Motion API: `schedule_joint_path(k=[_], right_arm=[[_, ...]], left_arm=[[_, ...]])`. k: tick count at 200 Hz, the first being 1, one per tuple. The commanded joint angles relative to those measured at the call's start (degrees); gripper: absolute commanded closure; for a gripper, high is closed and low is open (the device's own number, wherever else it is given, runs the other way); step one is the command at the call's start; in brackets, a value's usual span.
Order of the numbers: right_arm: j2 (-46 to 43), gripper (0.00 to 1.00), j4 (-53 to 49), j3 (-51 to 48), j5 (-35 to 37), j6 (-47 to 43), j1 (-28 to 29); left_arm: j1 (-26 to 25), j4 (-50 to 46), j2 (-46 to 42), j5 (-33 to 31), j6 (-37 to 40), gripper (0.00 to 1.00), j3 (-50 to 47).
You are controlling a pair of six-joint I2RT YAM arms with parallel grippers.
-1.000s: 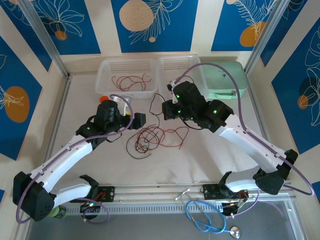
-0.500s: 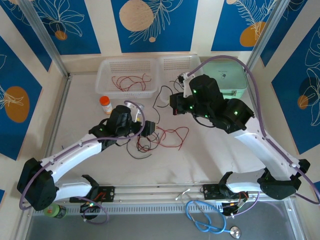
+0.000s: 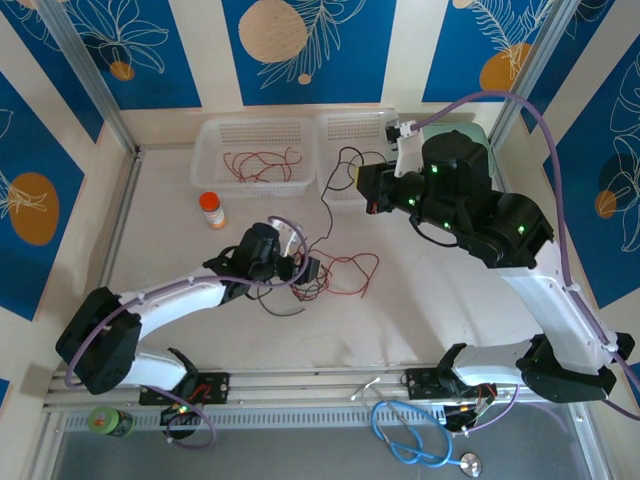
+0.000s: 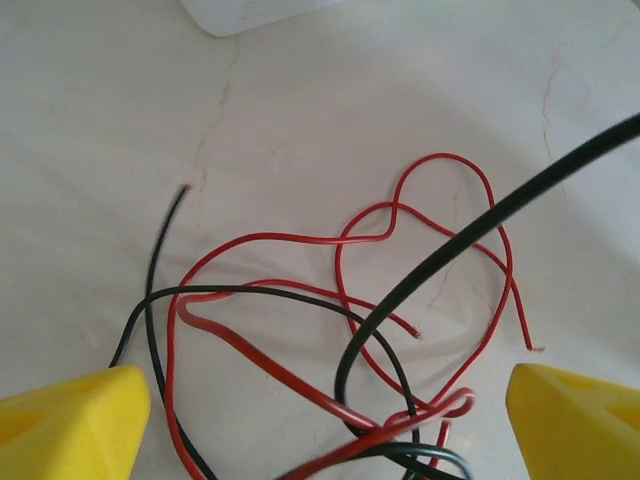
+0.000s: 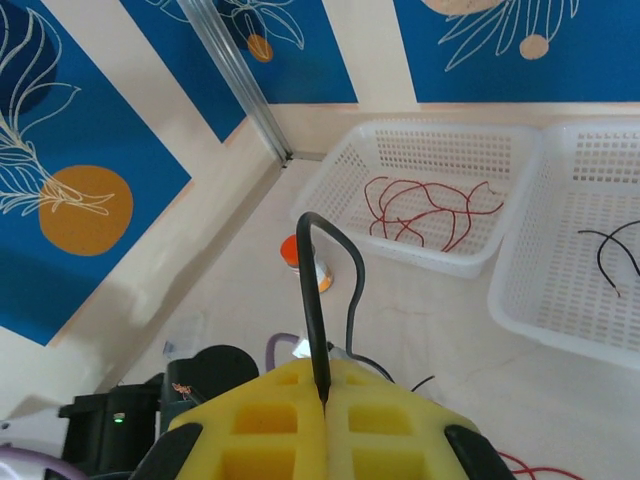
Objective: Untangle the cables
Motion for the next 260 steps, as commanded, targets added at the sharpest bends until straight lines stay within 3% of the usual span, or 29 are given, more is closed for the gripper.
schedule_joint_path(k=[1,52,101,194,226,260], right_arm=[[-0.54,1.00,-0.81,2.70,-0.97,-1.31,-0.25],[0.04,1.00,-1.73,5.57,-2.35,-1.10,-0.25],[1.90,1.00,-3.03,11.54,-1.01,-3.30,-0.25],[5.57,1.00,-3.51,24.81,5.69,-10.47,-1.86],[7.49,1.00,-1.74,26.77,5.67,-12.43,-5.26],[13.28,1.00,-1.40,31.99,2.34,-13.80,-11.19]], left_arm=[[-0.45,8.29,0.69,2.72,1.80,0.10,-0.63],[-0.89,12.49,2.68,3.11,1.03,0.16,0.31],[-2.86,14.62,8.06,3.43,-0.78,0.29,-1.48],[-4.58,10.25,2.82,-6.54,-4.31,0.48,-9.77],[-4.58,9.58,1.72,-6.50,-4.68,0.46,-9.47],[-4.67,7.94,-1.47,-4.37,-3.90,0.28,-7.77]])
